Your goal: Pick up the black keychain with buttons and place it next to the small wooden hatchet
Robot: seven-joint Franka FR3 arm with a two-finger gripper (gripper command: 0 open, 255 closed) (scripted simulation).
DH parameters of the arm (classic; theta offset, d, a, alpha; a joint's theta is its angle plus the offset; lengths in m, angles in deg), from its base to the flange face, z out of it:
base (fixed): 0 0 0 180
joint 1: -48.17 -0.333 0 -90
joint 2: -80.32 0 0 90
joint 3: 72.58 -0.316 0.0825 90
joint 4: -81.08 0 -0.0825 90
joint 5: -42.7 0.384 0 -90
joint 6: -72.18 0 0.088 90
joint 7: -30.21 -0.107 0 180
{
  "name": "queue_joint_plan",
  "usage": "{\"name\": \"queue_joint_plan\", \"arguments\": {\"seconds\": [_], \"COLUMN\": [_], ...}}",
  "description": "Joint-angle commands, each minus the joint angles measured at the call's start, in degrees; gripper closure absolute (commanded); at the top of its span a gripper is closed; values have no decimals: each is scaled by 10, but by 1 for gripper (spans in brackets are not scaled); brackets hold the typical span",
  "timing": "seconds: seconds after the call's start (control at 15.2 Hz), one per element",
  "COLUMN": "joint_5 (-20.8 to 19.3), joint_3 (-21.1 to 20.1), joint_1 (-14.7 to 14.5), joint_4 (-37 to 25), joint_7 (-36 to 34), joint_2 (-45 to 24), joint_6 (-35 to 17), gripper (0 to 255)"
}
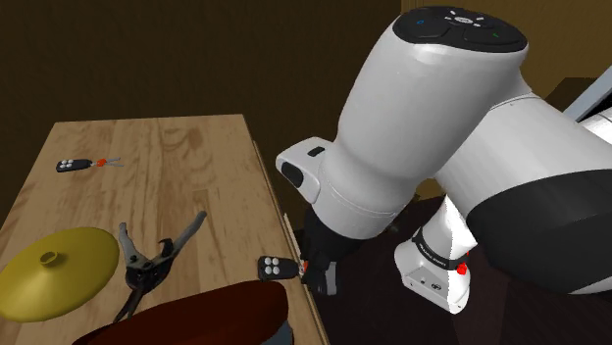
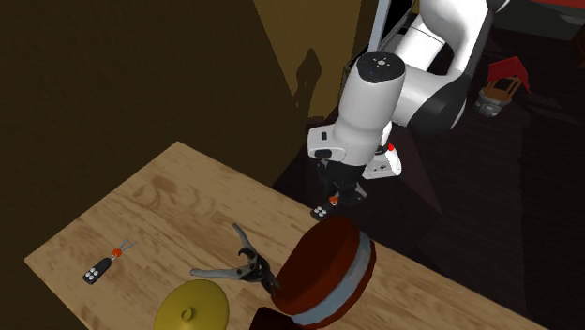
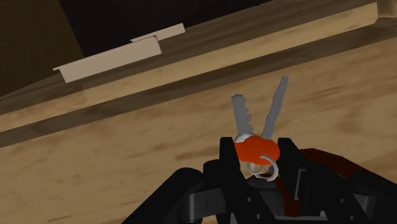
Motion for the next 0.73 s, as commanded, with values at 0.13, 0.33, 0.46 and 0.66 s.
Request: {"name": "queue_joint_plan", "arguments": {"seconds": [0.13, 0.33, 0.46, 0.66], "joint_5": [2, 2, 1, 0], "joint_3": [-10, -17, -22, -30], "joint_1": [0, 1, 2, 4], "joint_4": [20, 35, 45, 58], "joint_7": [-5, -8, -10, -14], "joint_2": [-13, -24, -33, -47], "joint_6": [-33, -59, -77, -104], "gripper": [255, 255, 255, 255]}}
